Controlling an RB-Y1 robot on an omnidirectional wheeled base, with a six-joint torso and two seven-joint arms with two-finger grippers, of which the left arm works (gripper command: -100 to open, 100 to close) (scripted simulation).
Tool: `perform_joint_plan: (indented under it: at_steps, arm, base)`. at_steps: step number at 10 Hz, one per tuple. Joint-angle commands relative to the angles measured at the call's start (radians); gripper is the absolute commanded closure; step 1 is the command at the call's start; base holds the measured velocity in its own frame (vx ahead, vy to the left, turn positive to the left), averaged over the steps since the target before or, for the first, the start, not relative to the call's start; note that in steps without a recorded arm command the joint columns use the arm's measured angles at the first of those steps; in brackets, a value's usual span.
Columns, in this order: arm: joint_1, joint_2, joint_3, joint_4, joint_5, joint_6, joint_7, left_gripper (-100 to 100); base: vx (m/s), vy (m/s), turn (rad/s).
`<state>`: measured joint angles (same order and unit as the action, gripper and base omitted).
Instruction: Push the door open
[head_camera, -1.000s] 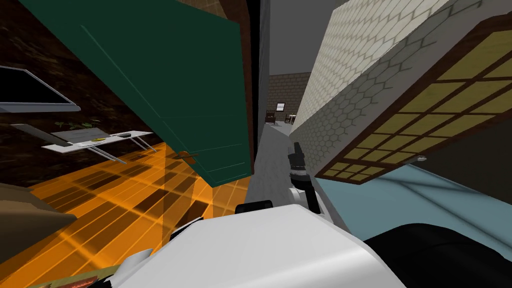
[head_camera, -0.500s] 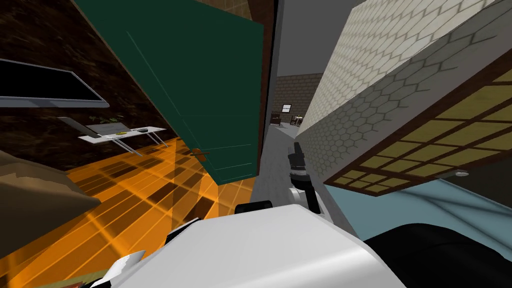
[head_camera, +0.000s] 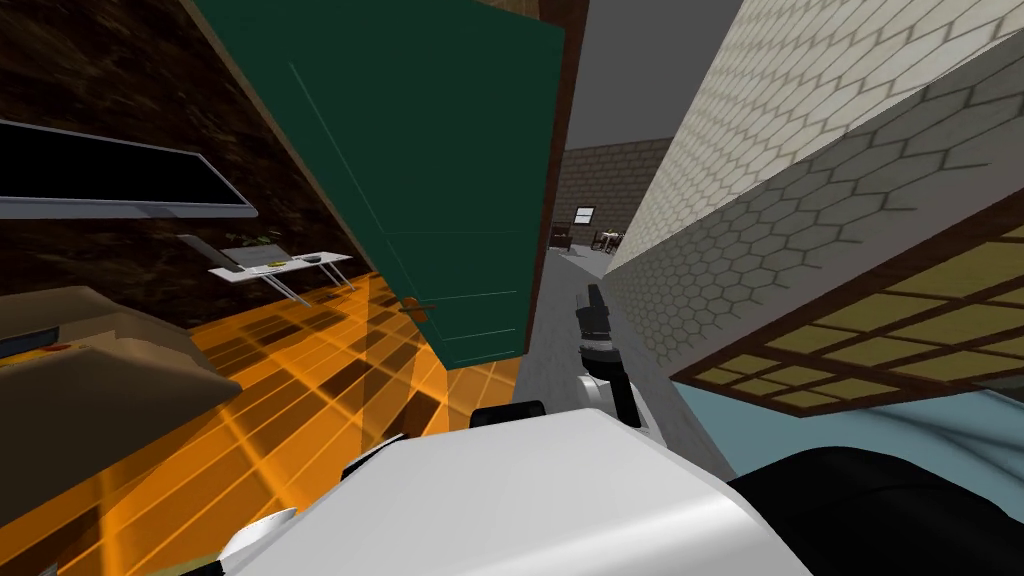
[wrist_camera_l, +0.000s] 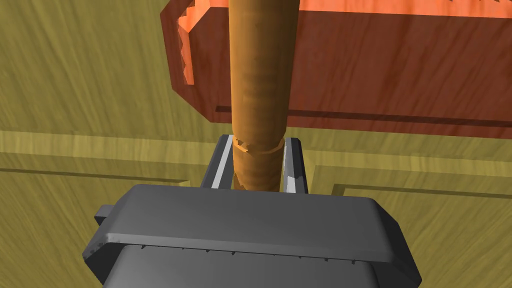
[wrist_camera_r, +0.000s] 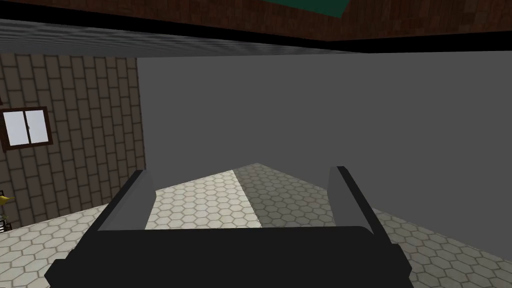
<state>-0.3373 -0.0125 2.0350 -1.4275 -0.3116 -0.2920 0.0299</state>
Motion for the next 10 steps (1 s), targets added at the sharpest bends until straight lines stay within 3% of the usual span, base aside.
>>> perform_joint_plan:
  at_steps: [1,2,3,5,10]
  arm:
    - [-0.003,-0.015,0.032,-0.008,0.002,-0.013,0.0,100]
    - [-0.003,-0.029,0.051,-0.011,0.003,-0.013,0.001,100]
    - [-0.002,-0.029,0.04,-0.009,0.003,-0.008,0.001,100]
    - [0.004,0.01,-0.006,-0.006,0.006,-0.01,0.002,100]
    - [0.009,0.045,-0.046,-0.002,0.009,-0.009,0.001,100]
  base:
    - [0.1,0.154,0.116]
    - [0.095,0.15,0.073]
    - [0.041,0.055,0.036]
    - [0.057,0.07,0.171]
    - [0.034,0.107,0.11]
